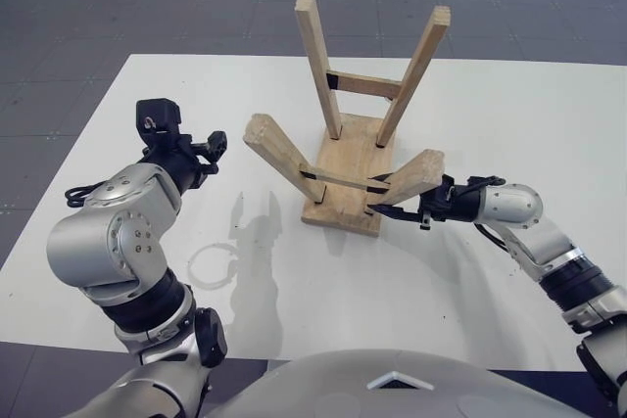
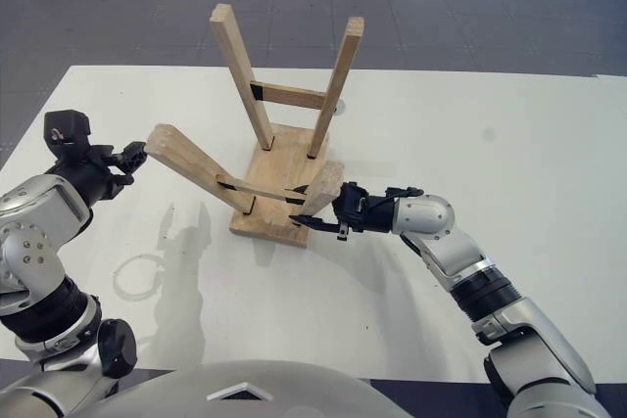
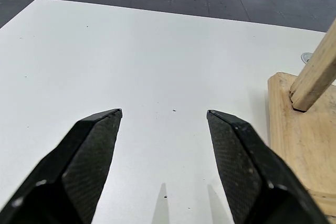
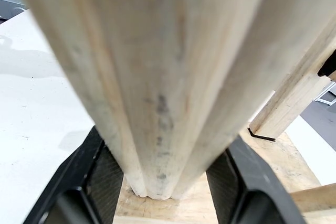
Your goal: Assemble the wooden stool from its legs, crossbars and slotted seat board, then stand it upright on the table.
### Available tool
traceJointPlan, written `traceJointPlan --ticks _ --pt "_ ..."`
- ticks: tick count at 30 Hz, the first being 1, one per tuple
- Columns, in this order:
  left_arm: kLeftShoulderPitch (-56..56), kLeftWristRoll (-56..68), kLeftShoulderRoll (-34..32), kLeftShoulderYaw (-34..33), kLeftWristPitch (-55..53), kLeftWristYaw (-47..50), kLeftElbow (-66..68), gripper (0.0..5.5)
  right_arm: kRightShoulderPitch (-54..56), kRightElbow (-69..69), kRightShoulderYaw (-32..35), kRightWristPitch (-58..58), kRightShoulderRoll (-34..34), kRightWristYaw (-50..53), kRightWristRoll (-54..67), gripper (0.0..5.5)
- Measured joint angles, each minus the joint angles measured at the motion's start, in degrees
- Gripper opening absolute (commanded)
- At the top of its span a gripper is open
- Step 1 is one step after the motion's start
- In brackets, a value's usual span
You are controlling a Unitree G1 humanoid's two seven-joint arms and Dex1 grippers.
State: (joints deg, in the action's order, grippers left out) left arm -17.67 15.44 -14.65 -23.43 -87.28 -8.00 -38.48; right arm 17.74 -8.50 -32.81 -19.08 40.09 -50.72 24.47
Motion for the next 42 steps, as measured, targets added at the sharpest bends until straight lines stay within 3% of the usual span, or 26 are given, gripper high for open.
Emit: traceJointPlan --ticks 11,15,20,23,28,36,42 --pt "-0.2 1.6 3.2 -6.2 0.3 -0.4 1.8 3.04 0.8 1.8 -0.6 2.0 1.3 -0.2 0.0 2.03" --pt "-1.8 4.5 5.7 -12.2 1.5 -1.6 2.3 3.04 1.0 2.4 -0.6 3.3 1.6 -0.2 0.0 2.03" --pt "-2.6 5.7 4.0 -15.4 4.6 -3.3 4.4 3.04 1.1 3.3 -0.6 4.4 2.0 -0.2 0.0 2.03" --pt "0.9 4.4 -1.5 -9.6 9.7 -5.3 4.6 3.04 1.3 3.5 -0.9 4.4 2.4 -0.2 0.0 2.03" --pt "6.1 9.3 -6.1 12.8 10.7 -13.0 -4.3 3.04 1.4 4.5 -0.7 6.4 4.2 -1.0 0.7 2.03" --pt "6.0 5.8 -3.4 18.7 8.5 -6.2 -8.8 3.04 0.6 4.5 0.3 6.4 7.7 -3.0 2.7 2.03" --pt "7.7 5.8 -9.6 20.3 11.3 -10.2 -8.8 3.04 0.9 4.3 0.2 6.4 7.6 -3.2 2.7 2.03"
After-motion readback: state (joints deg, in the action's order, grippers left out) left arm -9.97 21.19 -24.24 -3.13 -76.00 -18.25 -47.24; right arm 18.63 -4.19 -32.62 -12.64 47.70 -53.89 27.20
